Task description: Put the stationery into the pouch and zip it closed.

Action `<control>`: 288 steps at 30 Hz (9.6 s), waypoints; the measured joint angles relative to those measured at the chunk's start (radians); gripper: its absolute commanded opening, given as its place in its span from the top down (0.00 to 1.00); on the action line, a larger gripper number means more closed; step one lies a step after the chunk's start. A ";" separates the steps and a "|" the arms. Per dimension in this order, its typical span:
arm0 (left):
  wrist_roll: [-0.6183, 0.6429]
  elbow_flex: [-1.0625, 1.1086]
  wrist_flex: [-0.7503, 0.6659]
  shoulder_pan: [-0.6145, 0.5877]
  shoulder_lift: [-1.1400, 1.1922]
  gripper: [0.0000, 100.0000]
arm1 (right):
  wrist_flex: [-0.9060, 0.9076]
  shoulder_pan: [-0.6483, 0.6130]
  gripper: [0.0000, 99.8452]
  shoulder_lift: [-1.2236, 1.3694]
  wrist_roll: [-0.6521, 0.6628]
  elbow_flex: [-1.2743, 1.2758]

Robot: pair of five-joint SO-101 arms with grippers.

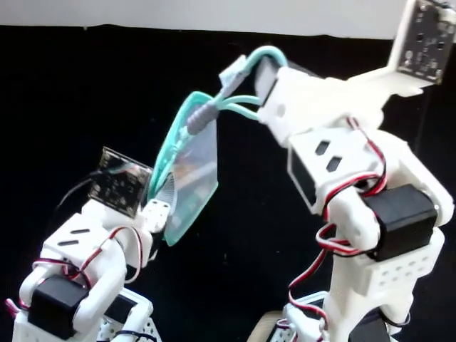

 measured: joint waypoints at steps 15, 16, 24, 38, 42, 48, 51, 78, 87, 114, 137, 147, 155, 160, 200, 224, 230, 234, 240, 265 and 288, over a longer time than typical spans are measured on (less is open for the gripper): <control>-0.048 0.100 0.015 0.003 -0.244 0.99 | -0.097 0.245 0.99 0.006 0.000 0.117; -0.048 0.106 0.015 0.003 -0.255 0.99 | -0.120 0.259 0.99 0.006 0.000 0.149; -0.048 0.114 0.014 0.005 -0.284 0.99 | -0.358 0.356 0.99 0.003 0.000 0.465; -0.049 0.114 0.011 0.006 -0.284 0.99 | -1.003 0.460 0.99 -0.003 0.000 0.890; -0.049 0.114 0.011 0.006 -0.284 0.99 | -1.218 0.460 0.99 -0.003 0.000 0.984; -0.049 0.114 0.009 0.006 -0.284 0.99 | -1.508 0.459 0.99 0.000 0.000 1.020; -0.049 0.112 0.009 0.006 -0.284 0.99 | -1.559 0.459 0.99 0.002 0.000 1.020; -0.049 0.114 0.003 0.003 -0.276 0.99 | -1.605 0.423 0.99 1.063 0.054 0.167; -0.049 0.115 0.023 0.003 -0.282 0.99 | -1.611 0.445 0.99 1.427 0.244 -0.180; -0.049 0.115 0.023 0.003 -0.282 0.99 | -1.212 0.450 0.99 1.657 0.293 -0.683; -0.049 0.115 0.034 0.003 -0.290 0.99 | -0.288 0.457 0.70 1.662 0.305 -1.036; -0.049 0.161 0.037 0.003 -0.304 0.99 | 0.049 0.459 0.70 1.513 0.305 -1.033; -0.048 0.163 0.040 0.002 -0.304 0.99 | 0.259 0.433 0.70 1.370 0.305 -1.031; -0.046 0.166 0.040 0.002 -0.310 0.99 | 0.310 0.417 0.70 1.284 0.305 -1.031; -0.046 -0.058 -0.101 -0.232 -0.307 0.82 | 0.313 0.235 0.78 1.057 0.310 -1.031; -0.046 -0.058 -0.089 -0.232 -0.307 0.82 | 0.315 0.175 0.70 0.293 0.611 0.210; -0.046 -0.058 -0.084 -0.232 -0.307 0.82 | 0.315 0.172 0.70 0.241 0.611 0.265; -0.046 -0.034 -0.081 -0.232 -0.308 0.88 | 0.315 0.172 0.70 0.238 0.611 0.308; -0.046 -0.015 -0.061 -0.232 -0.308 0.98 | 0.315 0.172 0.84 0.238 0.611 0.373; -0.046 -0.014 -0.021 -0.232 -0.470 0.99 | 0.315 0.172 0.99 -0.206 0.611 0.511; -0.046 -0.130 0.037 -0.241 -0.470 0.99 | 0.196 0.190 0.99 -1.083 0.503 1.243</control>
